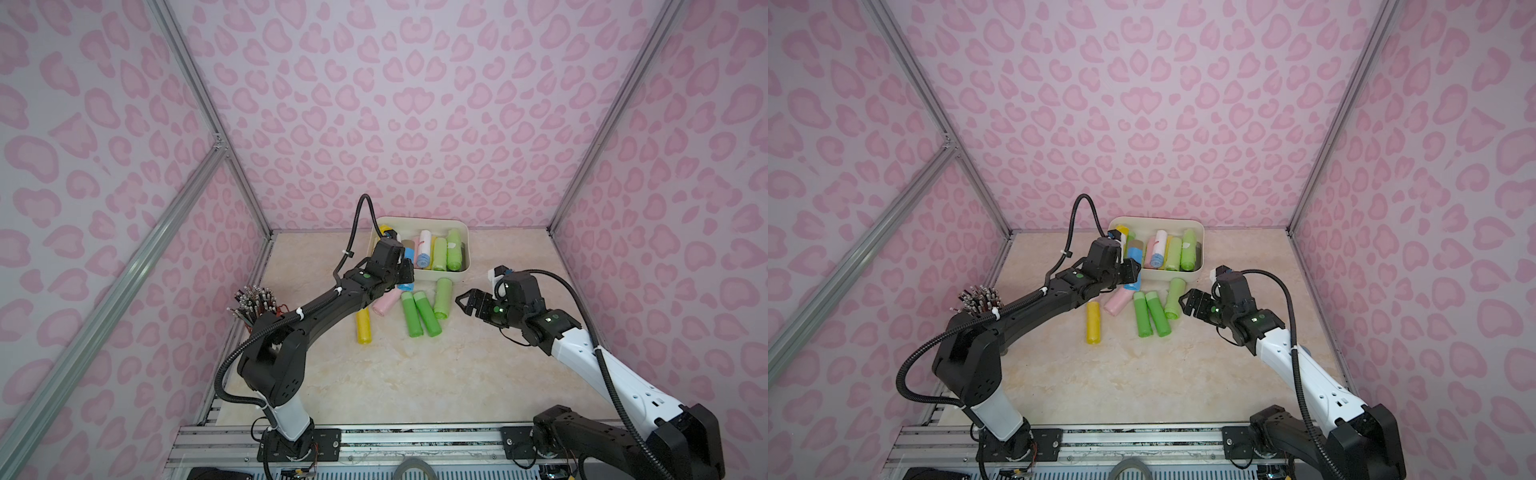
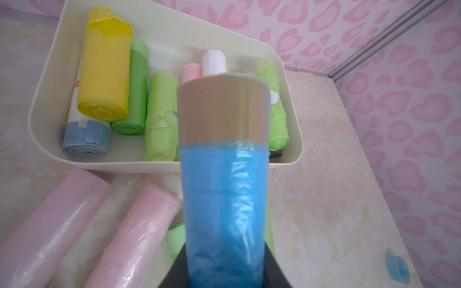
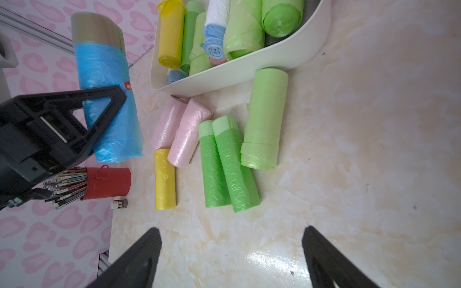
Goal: Put the roll of trash bags into the storage box
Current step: Place the roll of trash bags in the storage box.
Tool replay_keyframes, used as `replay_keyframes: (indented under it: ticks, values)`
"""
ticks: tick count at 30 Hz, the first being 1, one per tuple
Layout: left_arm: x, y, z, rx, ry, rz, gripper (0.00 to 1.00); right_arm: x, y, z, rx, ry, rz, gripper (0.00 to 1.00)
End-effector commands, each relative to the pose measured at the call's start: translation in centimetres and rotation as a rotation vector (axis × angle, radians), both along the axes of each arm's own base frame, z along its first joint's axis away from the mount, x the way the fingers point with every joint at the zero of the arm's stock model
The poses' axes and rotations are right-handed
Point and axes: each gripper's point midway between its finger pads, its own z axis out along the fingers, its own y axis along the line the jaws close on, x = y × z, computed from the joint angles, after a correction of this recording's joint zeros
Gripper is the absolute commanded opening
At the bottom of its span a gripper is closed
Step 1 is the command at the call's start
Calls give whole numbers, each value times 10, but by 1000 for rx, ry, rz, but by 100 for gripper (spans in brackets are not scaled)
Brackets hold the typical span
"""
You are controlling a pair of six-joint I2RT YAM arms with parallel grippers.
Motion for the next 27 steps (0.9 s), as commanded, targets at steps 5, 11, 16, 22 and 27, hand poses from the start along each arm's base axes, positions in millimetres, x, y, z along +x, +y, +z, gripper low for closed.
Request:
replay_keyframes:
  ticks: [5,11,16,22,27]
  values:
    - [22,-13,17,-17,-52,-14,28,-1,1,-2,2,-1,11,90]
    - [30,-17,10,-9,-42,-17,28,-1,1,-3,-1,1,11,90]
    - [39,-15,3,25,-41,-2,28,0,2,-4,0,3,13,90]
    - [50,-15,-4,60,-38,9,28,0,3,-3,4,5,16,90]
    - [57,-18,-14,70,-15,3,28,-1,3,-3,10,9,17,90]
